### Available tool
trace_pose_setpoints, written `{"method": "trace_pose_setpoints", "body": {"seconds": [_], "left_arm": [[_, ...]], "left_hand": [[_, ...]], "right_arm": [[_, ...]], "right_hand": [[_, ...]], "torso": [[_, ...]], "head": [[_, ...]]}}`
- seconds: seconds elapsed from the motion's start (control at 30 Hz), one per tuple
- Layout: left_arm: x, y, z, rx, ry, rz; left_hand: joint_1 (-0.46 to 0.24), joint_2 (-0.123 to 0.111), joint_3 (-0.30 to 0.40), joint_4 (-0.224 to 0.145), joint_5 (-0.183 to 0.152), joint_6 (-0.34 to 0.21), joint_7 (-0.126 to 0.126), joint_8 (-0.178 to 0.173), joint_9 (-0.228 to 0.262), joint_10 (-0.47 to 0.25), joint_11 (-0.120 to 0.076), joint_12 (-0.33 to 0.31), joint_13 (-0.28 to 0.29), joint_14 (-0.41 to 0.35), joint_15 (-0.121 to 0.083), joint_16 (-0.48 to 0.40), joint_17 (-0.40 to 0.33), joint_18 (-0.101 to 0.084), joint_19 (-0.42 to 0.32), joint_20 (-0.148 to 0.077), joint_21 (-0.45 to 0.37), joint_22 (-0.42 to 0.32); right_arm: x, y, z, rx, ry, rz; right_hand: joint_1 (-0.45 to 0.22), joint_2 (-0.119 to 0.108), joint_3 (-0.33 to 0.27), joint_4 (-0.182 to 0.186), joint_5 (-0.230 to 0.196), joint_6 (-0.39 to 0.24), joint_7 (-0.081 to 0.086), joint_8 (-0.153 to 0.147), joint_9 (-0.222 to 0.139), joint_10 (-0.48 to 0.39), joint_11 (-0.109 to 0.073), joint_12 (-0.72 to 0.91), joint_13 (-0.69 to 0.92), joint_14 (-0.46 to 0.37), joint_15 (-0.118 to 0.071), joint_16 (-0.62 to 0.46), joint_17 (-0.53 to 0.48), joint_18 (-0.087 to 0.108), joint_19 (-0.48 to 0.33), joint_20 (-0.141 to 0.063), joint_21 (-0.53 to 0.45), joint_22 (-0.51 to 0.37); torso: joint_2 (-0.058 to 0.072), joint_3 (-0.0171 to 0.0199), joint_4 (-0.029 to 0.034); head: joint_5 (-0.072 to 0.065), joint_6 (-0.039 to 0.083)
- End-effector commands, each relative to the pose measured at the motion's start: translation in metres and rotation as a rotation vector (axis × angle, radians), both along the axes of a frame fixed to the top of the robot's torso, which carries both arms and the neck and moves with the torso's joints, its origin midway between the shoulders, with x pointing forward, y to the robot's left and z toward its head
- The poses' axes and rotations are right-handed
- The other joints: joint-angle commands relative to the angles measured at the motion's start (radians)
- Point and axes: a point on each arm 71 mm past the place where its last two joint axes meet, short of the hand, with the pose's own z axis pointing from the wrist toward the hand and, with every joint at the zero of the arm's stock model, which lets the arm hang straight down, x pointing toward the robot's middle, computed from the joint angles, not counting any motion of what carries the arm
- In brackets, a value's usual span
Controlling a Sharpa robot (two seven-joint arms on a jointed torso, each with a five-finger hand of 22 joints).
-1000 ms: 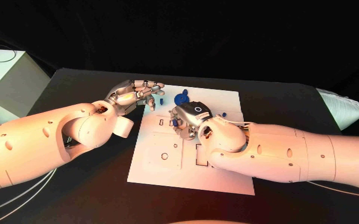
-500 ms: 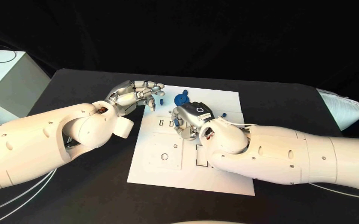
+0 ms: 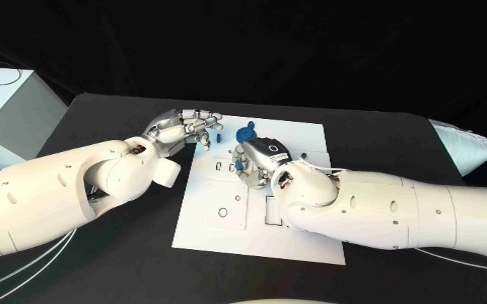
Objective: Assemble the parts on the task board
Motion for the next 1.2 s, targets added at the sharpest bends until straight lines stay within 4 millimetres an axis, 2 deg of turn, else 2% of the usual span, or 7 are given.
{"method": "trace_pose_setpoints", "body": {"seconds": [0.03,0.33,0.97,1.2], "left_arm": [[-0.0009,-0.0029,0.0007,-0.009,-0.003,-0.021],[-0.0009,-0.0030,0.0006,-0.009,-0.003,-0.021],[-0.0008,-0.0028,0.0003,-0.008,-0.001,-0.022],[-0.0008,-0.0028,0.0000,-0.008,0.000,-0.024]], "left_hand": [[-0.004,0.004,0.002,-0.003,0.003,-0.006,0.008,0.004,0.001,-0.009,0.001,0.003,0.001,-0.004,-0.003,0.006,-0.002,0.016,-0.010,0.000,0.003,0.001],[-0.004,0.004,0.002,-0.003,0.003,-0.006,0.008,0.004,0.001,-0.009,0.001,0.003,0.001,-0.004,-0.003,0.006,-0.002,0.016,-0.010,0.000,0.003,0.001],[-0.004,0.004,0.002,-0.003,0.003,-0.006,0.008,0.004,0.001,-0.009,0.001,0.003,0.001,-0.004,-0.003,0.006,-0.002,0.016,-0.010,0.000,0.003,0.001],[-0.004,0.004,0.002,-0.003,0.003,-0.006,0.008,0.004,0.001,-0.009,0.001,0.003,0.001,-0.004,-0.003,0.006,-0.002,0.016,-0.010,0.000,0.003,0.001]], "right_arm": [[-0.0002,0.0005,-0.0007,0.027,0.012,0.008],[0.0008,0.0003,-0.0033,0.003,0.030,0.004],[0.0002,0.0021,-0.0026,-0.015,0.003,0.014],[0.0002,0.0019,-0.0027,-0.015,0.002,0.015]], "right_hand": [[0.002,-0.007,0.003,0.001,-0.007,0.006,0.003,-0.006,-0.002,0.007,0.001,-0.007,-0.002,0.053,-0.006,0.001,0.072,0.002,0.019,-0.004,0.000,0.099],[-0.002,-0.010,0.001,0.003,-0.010,0.005,0.004,-0.009,-0.003,0.007,0.002,-0.010,-0.005,0.053,-0.005,0.001,0.072,0.003,0.018,-0.004,-0.004,0.097],[-0.009,-0.022,-0.003,0.007,-0.014,-0.001,0.006,-0.017,-0.007,0.004,0.005,-0.017,-0.012,0.051,-0.003,-0.003,0.068,0.004,0.015,-0.002,-0.013,0.092],[-0.021,-0.036,-0.013,0.015,-0.017,-0.025,0.012,-0.035,-0.016,-0.002,0.010,-0.024,-0.020,0.050,0.002,-0.005,0.065,0.005,0.015,0.001,-0.016,0.091]], "torso": [[0.000,-0.0005,-0.0002],[0.000,-0.0017,-0.0005],[0.000,-0.0009,-0.0005],[-0.001,-0.0014,-0.0006]], "head": [[0.001,-0.001],[0.000,-0.003],[0.001,-0.004],[0.001,-0.006]]}}
